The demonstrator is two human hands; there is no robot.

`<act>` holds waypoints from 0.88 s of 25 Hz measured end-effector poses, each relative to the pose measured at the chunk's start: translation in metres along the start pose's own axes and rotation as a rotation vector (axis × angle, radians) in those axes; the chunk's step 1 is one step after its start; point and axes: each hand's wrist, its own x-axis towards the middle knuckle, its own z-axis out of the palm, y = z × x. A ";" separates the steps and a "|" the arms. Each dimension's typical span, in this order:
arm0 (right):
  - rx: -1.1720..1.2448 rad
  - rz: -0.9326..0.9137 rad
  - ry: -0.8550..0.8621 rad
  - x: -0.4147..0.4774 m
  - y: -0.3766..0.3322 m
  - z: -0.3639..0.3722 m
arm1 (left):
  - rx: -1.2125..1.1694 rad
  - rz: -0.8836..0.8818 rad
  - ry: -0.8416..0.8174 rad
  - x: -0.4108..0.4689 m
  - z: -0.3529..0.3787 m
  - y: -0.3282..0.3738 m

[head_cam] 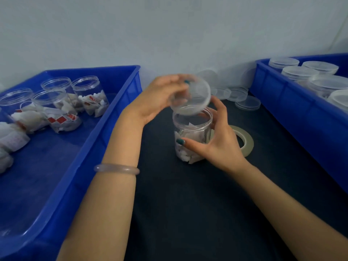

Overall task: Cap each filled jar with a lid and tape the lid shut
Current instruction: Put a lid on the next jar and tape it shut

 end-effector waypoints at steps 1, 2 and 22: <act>0.043 0.012 0.035 0.002 0.000 0.004 | 0.139 -0.029 -0.039 -0.005 0.008 0.000; 0.095 0.032 0.067 0.002 0.001 0.009 | 0.239 -0.048 -0.043 -0.008 0.016 -0.001; 0.105 0.106 0.011 -0.002 0.023 0.029 | 1.339 -0.130 0.342 -0.042 0.073 -0.006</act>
